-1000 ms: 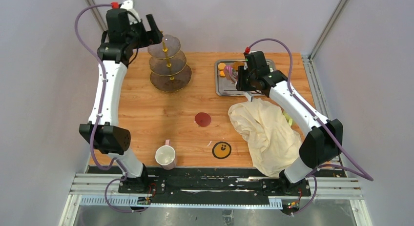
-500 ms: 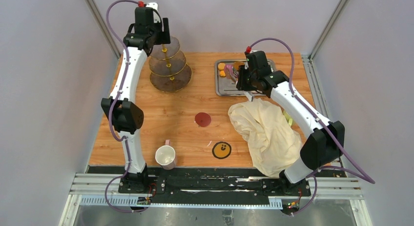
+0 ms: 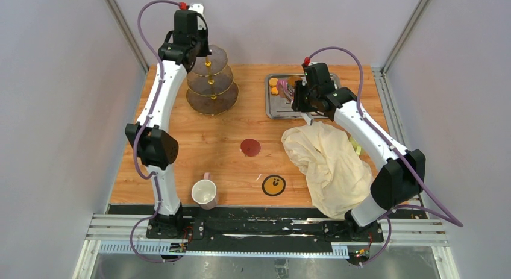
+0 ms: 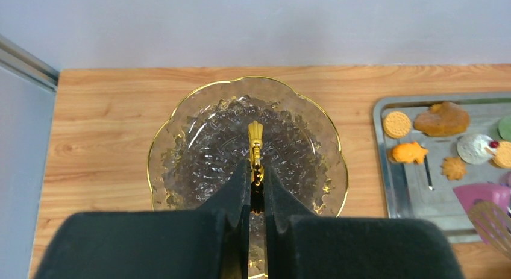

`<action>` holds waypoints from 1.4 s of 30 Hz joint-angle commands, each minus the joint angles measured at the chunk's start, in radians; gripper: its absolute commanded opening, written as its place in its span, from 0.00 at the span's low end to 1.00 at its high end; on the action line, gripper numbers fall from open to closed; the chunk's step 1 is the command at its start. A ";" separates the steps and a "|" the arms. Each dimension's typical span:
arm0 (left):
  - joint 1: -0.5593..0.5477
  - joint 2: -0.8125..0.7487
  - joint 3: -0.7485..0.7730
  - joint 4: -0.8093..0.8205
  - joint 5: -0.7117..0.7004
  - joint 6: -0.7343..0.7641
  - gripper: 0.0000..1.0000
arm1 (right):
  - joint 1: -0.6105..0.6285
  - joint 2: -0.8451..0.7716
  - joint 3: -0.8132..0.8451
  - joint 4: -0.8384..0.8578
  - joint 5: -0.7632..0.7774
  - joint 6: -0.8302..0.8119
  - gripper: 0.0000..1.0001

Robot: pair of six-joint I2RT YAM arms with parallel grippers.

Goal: Serve the afternoon tea

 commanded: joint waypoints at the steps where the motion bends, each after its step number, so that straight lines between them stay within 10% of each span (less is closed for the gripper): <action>1: -0.053 -0.099 -0.033 0.029 0.024 -0.015 0.00 | 0.008 -0.019 0.025 0.011 0.005 0.002 0.01; 23: -0.127 -0.109 -0.089 0.126 0.014 -0.072 0.02 | 0.008 -0.076 -0.008 0.017 0.003 0.014 0.01; 30: -0.135 -0.123 -0.072 0.124 0.039 -0.080 0.62 | 0.013 -0.070 0.072 0.036 -0.086 -0.014 0.00; 42: -0.135 -0.314 -0.081 0.092 0.049 -0.091 0.91 | 0.076 0.039 0.372 0.038 -0.240 -0.107 0.01</action>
